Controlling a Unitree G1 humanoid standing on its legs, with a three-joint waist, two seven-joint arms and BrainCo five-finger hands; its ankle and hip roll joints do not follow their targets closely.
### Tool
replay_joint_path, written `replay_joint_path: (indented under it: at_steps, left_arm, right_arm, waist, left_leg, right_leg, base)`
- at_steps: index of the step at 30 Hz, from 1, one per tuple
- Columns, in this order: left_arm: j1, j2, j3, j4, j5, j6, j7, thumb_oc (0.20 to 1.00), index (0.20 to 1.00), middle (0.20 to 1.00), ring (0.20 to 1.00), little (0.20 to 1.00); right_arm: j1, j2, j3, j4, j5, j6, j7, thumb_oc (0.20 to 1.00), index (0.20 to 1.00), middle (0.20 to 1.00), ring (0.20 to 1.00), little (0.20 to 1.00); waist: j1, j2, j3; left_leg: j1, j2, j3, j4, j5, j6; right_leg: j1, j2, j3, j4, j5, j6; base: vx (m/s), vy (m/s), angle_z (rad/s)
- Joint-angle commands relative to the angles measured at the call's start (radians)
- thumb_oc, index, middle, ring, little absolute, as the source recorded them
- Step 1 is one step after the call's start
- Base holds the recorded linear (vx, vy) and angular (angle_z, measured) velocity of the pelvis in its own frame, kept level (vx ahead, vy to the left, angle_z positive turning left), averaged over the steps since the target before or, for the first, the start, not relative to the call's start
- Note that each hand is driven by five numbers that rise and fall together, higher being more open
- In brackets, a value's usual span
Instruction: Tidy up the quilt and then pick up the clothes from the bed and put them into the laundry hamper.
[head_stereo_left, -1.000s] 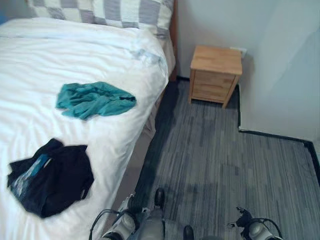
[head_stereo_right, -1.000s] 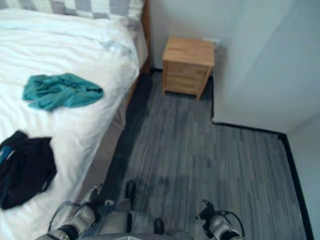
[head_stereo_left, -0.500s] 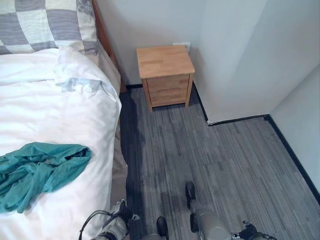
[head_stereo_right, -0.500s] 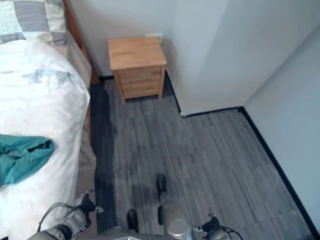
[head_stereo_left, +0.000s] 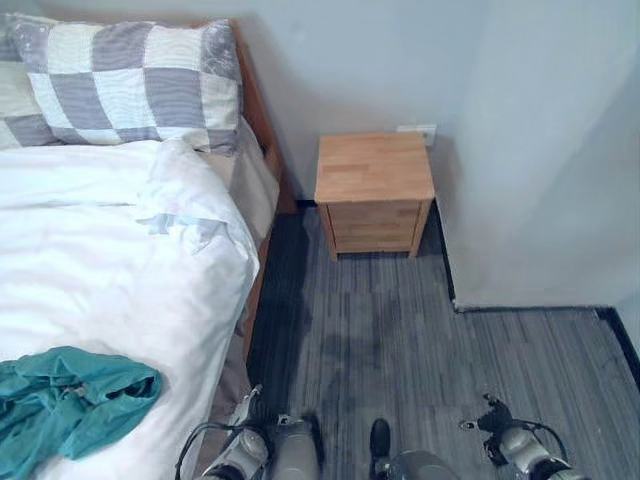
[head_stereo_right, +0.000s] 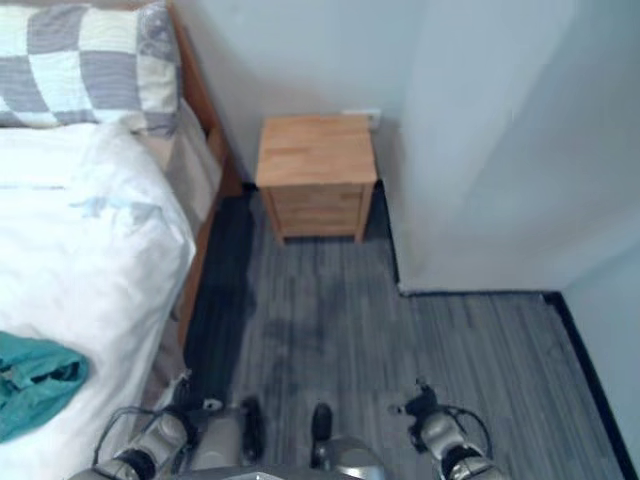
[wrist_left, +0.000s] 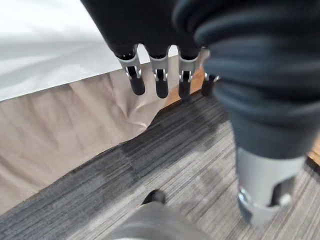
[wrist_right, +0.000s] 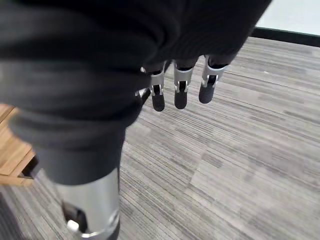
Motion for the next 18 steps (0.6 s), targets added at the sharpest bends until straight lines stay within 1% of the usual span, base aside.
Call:
replay_joint_path:
  at_steps: [1,2,3,4,5,6,7,8,9,10,11,12,13,14,15,16,17,18]
  left_arm:
    - [0.020,0.015,-0.018,0.014,0.041,0.016,0.003,1.000,1.000,1.000,1.000,1.000]
    - [0.052,0.008,-0.003,0.035,0.049,0.030,-0.006,1.000,1.000,1.000,1.000,1.000]
    - [0.067,0.007,0.006,0.047,0.045,0.032,-0.008,1.000,1.000,1.000,1.000,1.000]
    - [0.073,0.011,0.010,0.067,0.051,0.038,-0.011,1.000,1.000,1.000,1.000,1.000]
    - [0.075,0.018,0.012,0.071,0.054,0.041,-0.018,1.000,1.000,1.000,1.000,1.000]
    - [0.075,0.018,0.012,0.071,0.054,0.041,-0.018,1.000,1.000,1.000,1.000,1.000]
    - [0.078,0.033,0.017,0.072,0.045,0.039,-0.019,1.000,1.000,1.000,1.000,1.000]
    - [0.073,0.042,0.021,0.068,0.040,0.041,-0.020,1.000,1.000,1.000,1.000,1.000]
    - [0.073,0.043,0.022,0.068,0.039,0.041,-0.021,1.000,1.000,1.000,1.000,1.000]
    - [0.071,0.065,0.031,0.060,0.022,0.041,-0.011,1.000,1.000,1.000,1.000,1.000]
    - [0.065,0.072,0.030,0.055,0.014,0.040,-0.006,1.000,1.000,1.000,1.000,1.000]
    - [0.061,0.081,0.030,0.049,0.011,0.038,-0.004,1.000,1.000,1.000,1.000,1.000]
    - [0.061,0.081,0.030,0.049,0.011,0.038,-0.004,1.000,1.000,1.000,1.000,1.000]
    - [0.051,0.097,0.022,0.037,0.007,0.029,0.002,1.000,1.000,1.000,1.000,1.000]
    - [0.050,0.109,0.021,0.033,0.008,0.024,0.004,1.000,1.000,1.000,1.000,1.000]
    - [0.045,0.117,0.017,0.031,0.012,0.020,0.006,1.000,1.000,1.000,1.000,1.000]
    - [0.035,0.125,0.015,0.032,0.017,0.016,0.009,1.000,1.000,1.000,1.000,1.000]
    - [0.024,0.133,0.016,0.036,0.027,0.016,0.010,1.000,1.000,1.000,1.000,1.000]
  right_arm:
    - [0.044,-0.035,-0.072,-0.037,0.014,-0.006,-0.015,1.000,1.000,1.000,1.000,1.000]
    - [0.050,-0.033,-0.085,-0.039,0.016,-0.003,-0.015,1.000,1.000,1.000,1.000,1.000]
    - [0.053,-0.029,-0.093,-0.031,0.018,-0.003,-0.017,1.000,1.000,1.000,1.000,1.000]
    - [0.060,-0.019,-0.103,-0.020,0.014,0.000,-0.012,1.000,1.000,1.000,1.000,1.000]
    - [0.067,-0.009,-0.106,-0.015,0.006,0.002,-0.006,1.000,1.000,1.000,1.000,1.000]
    - [0.066,-0.009,-0.106,-0.015,0.006,0.002,-0.006,1.000,1.000,1.000,1.000,1.000]
    - [0.068,0.002,-0.104,-0.011,-0.004,0.004,0.007,1.000,1.000,1.000,1.000,1.000]
    - [0.063,0.008,-0.105,-0.015,-0.003,0.005,0.008,1.000,1.000,1.000,1.000,1.000]
    - [0.062,0.008,-0.105,-0.015,-0.003,0.006,0.008,1.000,1.000,1.000,1.000,1.000]
    - [0.050,0.012,-0.095,-0.037,0.001,-0.001,0.004,1.000,1.000,1.000,1.000,1.000]
    - [0.039,0.008,-0.089,-0.053,0.004,-0.006,-0.002,1.000,1.000,1.000,1.000,1.000]
    - [0.031,-0.003,-0.090,-0.081,0.009,-0.010,-0.003,1.000,1.000,1.000,1.000,1.000]
    - [0.031,-0.003,-0.090,-0.081,0.009,-0.010,-0.003,1.000,1.000,1.000,1.000,1.000]
    - [0.014,-0.041,-0.085,-0.168,0.007,-0.020,-0.017,1.000,1.000,1.000,1.000,1.000]
    - [-0.001,-0.075,-0.085,-0.234,-0.002,-0.026,-0.023,1.000,1.000,1.000,1.000,1.000]
    - [-0.012,-0.105,-0.086,-0.287,-0.011,-0.029,-0.028,1.000,1.000,1.000,1.000,1.000]
    - [-0.024,-0.145,-0.091,-0.356,-0.024,-0.033,-0.033,1.000,1.000,1.000,1.000,1.000]
    - [-0.038,-0.194,-0.098,-0.424,-0.043,-0.036,-0.038,1.000,1.000,1.000,1.000,1.000]
  waist:
    - [0.010,0.038,0.001]
    - [0.026,0.042,-0.024]
    - [0.036,0.034,-0.036]
    - [0.039,0.021,-0.042]
    - [0.040,0.009,-0.040]
    - [0.039,0.008,-0.041]
    - [0.035,-0.009,-0.026]
    - [0.027,-0.015,-0.014]
    - [0.026,-0.017,-0.014]
    - [0.024,-0.016,0.009]
    - [0.028,-0.013,0.020]
    - [0.030,-0.010,0.026]
    - [0.028,-0.009,0.025]
    - [0.029,-0.018,0.036]
    - [0.030,-0.025,0.037]
    - [0.027,-0.033,0.038]
    - [0.019,-0.040,0.038]
    - [0.010,-0.047,0.040]
  left_leg:
    - [0.101,0.044,0.111,0.019,-0.011,-0.014]
    - [0.134,0.014,0.094,-0.008,-0.018,0.019]
    - [0.139,-0.007,0.068,-0.013,-0.027,0.031]
    - [0.152,-0.019,0.063,-0.022,-0.042,0.048]
    - [0.172,-0.041,0.052,-0.028,-0.063,0.072]
    - [0.172,-0.042,0.051,-0.029,-0.063,0.073]
    - [0.227,-0.074,0.024,-0.041,-0.101,0.105]
    - [0.255,-0.082,-0.005,-0.058,-0.111,0.118]
    - [0.255,-0.086,-0.006,-0.060,-0.112,0.120]
    - [0.300,-0.080,-0.064,-0.097,-0.113,0.124]
    - [0.311,-0.071,-0.102,-0.112,-0.107,0.116]
    - [0.304,-0.051,-0.128,-0.120,-0.083,0.104]
    - [0.304,-0.050,-0.130,-0.119,-0.083,0.103]
    - [0.299,-0.043,-0.194,-0.122,-0.080,0.080]
    - [0.296,-0.042,-0.227,-0.126,-0.083,0.066]
    - [0.296,-0.046,-0.257,-0.129,-0.090,0.056]
    - [0.294,-0.052,-0.293,-0.131,-0.096,0.049]
    - [0.301,-0.058,-0.333,-0.133,-0.108,0.041]
  right_leg:
    - [0.063,-0.106,0.014,-0.001,-0.097,0.116]
    - [0.085,-0.106,-0.021,0.061,-0.112,0.119]
    - [0.089,-0.123,-0.039,0.112,-0.116,0.126]
    - [0.077,-0.144,-0.069,0.190,-0.114,0.139]
    - [0.054,-0.175,-0.079,0.288,-0.093,0.164]
    - [0.053,-0.176,-0.079,0.290,-0.094,0.164]
    - [-0.007,-0.236,-0.082,0.492,0.020,0.212]
    - [-0.053,-0.256,-0.060,0.602,0.061,0.221]
    - [-0.058,-0.261,-0.058,0.610,0.058,0.224]
    - [-0.147,-0.261,-0.007,0.730,0.053,0.217]
    - [-0.187,-0.245,0.017,0.737,0.026,0.204]
    - [-0.219,-0.224,0.026,0.677,0.017,0.178]
    - [-0.217,-0.223,0.023,0.674,0.018,0.177]
    - [-0.227,-0.214,0.057,0.529,-0.009,0.169]
    - [-0.228,-0.213,0.096,0.398,-0.016,0.169]
    - [-0.221,-0.206,0.146,0.274,-0.004,0.176]
    - [-0.227,-0.198,0.221,0.174,0.024,0.185]
    - [-0.245,-0.192,0.302,0.100,0.052,0.201]
  base:
    - [0.48,0.141,1.34]
    - [0.49,0.139,0.67]
    - [0.60,0.186,0.66]
    - [0.39,0.162,0.83]
    - [0.23,0.111,0.96]
    - [0.33,0.157,1.16]
    - [0.30,0.132,1.27]
    - [0.30,0.139,1.44]
    - [0.22,0.034,1.49]
    - [0.23,-0.061,1.41]
    - [0.27,-0.163,1.81]
    - [0.13,-0.154,1.59]
    - [0.17,-0.275,1.52]
    - [0.22,-0.297,0.96]
    - [0.30,-0.388,1.04]
    - [0.27,-0.309,1.29]
    - [0.32,-0.305,1.59]
    - [0.36,-0.308,1.71]
